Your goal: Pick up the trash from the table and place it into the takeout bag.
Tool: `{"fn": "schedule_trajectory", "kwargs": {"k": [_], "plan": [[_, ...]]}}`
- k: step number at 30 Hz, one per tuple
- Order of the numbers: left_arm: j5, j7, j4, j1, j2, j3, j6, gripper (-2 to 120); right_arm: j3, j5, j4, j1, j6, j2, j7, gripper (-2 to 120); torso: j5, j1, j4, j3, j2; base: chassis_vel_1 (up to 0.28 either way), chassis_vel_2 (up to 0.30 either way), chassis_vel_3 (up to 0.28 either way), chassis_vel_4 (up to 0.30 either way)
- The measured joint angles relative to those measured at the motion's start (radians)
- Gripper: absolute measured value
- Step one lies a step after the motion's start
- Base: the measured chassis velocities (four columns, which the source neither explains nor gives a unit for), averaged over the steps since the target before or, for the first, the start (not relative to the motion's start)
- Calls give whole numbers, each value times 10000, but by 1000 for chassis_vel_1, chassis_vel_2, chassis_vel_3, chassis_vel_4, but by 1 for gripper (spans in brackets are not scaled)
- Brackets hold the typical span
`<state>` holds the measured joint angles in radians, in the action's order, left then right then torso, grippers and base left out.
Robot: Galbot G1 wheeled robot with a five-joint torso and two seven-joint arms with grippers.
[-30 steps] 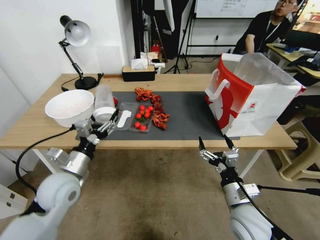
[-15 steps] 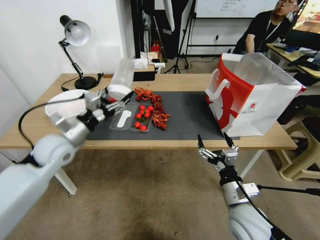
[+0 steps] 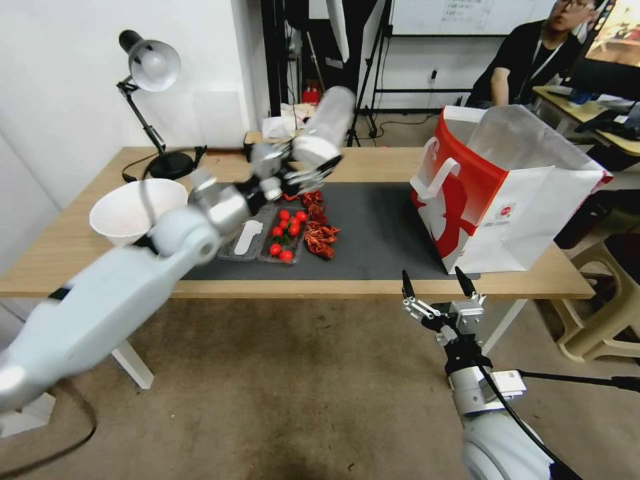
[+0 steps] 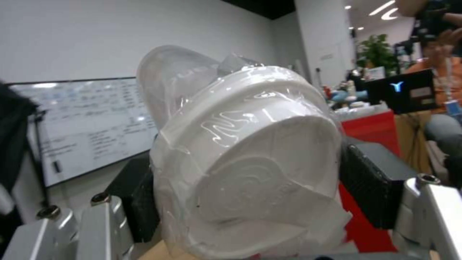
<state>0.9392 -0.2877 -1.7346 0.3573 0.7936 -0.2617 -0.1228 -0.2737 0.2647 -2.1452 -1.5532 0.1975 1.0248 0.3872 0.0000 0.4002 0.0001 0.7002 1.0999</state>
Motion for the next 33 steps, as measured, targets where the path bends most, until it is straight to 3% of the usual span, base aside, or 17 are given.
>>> {"fn": "schedule_trajectory", "kwargs": {"k": [2,3,6,7,8,10,11,16,19,33], "plan": [[147,-29,716,-1644,790,-1426,13,74,-122,-20,-67,-147,0,47,29,100,4,0,-1,-1,0,0,0,0,0],[147,-29,716,-1644,790,-1426,13,74,-122,-20,-67,-147,0,47,29,100,4,0,-1,-1,0,0,0,0,0],[195,-176,2005,-3409,2395,-2860,-8,74,-211,-98,-101,-287,2,195,58,100,1,0,1,-1,-1,0,0,0,0],[225,-267,2472,-3854,3033,-3160,-19,74,-246,-135,-116,-365,13,259,62,100,3,1,0,-1,0,0,0,0,0],[225,-267,2472,-3854,3033,-3160,-19,74,-246,-135,-116,-365,13,259,62,100,3,1,0,-1,0,0,0,0,0],[289,-374,2991,-4289,3661,-3455,-50,74,-281,-173,-119,-442,27,312,66,100,5,-1,-15,-1,0,0,0,0,0],[350,-591,3602,-4702,4184,-3746,-95,74,-292,-192,-119,-474,38,334,66,100,10,-1,-9,-1,0,0,0,0,0],[360,-1108,4675,-5402,4928,-4174,-117,74,-329,-195,-82,-483,82,363,66,100,-1,-2,4,-1,0,0,0,0,0],[332,-1313,5162,-5794,5258,-4375,-125,74,-329,-195,-22,-486,114,373,66,100,1,-1,0,-2,0,0,0,0,0],[-163,-2121,6567,-6748,6338,-5397,-108,74,-288,-277,42,-541,177,526,45,100,1,-1,-6,-2,0,0,0,0,0]]}}
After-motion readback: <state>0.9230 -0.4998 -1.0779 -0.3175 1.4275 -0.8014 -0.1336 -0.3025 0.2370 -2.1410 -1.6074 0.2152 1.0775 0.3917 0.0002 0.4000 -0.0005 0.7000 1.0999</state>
